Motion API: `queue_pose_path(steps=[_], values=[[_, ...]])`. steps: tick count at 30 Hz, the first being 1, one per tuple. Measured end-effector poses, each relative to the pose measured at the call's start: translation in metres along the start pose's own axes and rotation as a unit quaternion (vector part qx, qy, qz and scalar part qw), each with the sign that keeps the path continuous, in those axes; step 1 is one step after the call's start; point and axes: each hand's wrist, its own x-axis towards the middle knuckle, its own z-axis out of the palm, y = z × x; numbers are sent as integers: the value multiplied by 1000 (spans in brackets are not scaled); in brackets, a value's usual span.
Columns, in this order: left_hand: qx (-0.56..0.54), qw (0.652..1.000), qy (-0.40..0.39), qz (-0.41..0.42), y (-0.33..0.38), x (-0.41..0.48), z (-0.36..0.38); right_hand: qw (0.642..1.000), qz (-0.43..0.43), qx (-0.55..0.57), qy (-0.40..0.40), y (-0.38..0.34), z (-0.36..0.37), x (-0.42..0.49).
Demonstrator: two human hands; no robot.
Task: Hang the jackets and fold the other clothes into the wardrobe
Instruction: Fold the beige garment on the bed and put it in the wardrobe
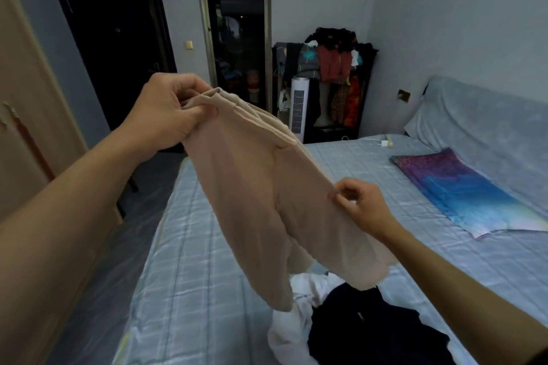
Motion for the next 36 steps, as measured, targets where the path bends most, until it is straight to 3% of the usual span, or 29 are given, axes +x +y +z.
queue_pose_path(steps=[5, 10, 19, 29, 36], values=[[48, 998, -39, 20, 2, -1, 17, 994, 95, 13, 58, 28, 48, -36], [83, 995, -51, -7, -21, -13, 4, 979, 124, 109, 123, 21, 29, -28], [144, 989, -40, -3, -45, -26, -12, 999, -6, -40, 22, 3, 25, -18], [114, 992, -45, -21, -54, -47, -9, 989, 60, 10, -136, 3, 11, -43], [115, 989, -86, -23, -55, -63, -10, 992, 93, 26, -81, -1, 30, -50]])
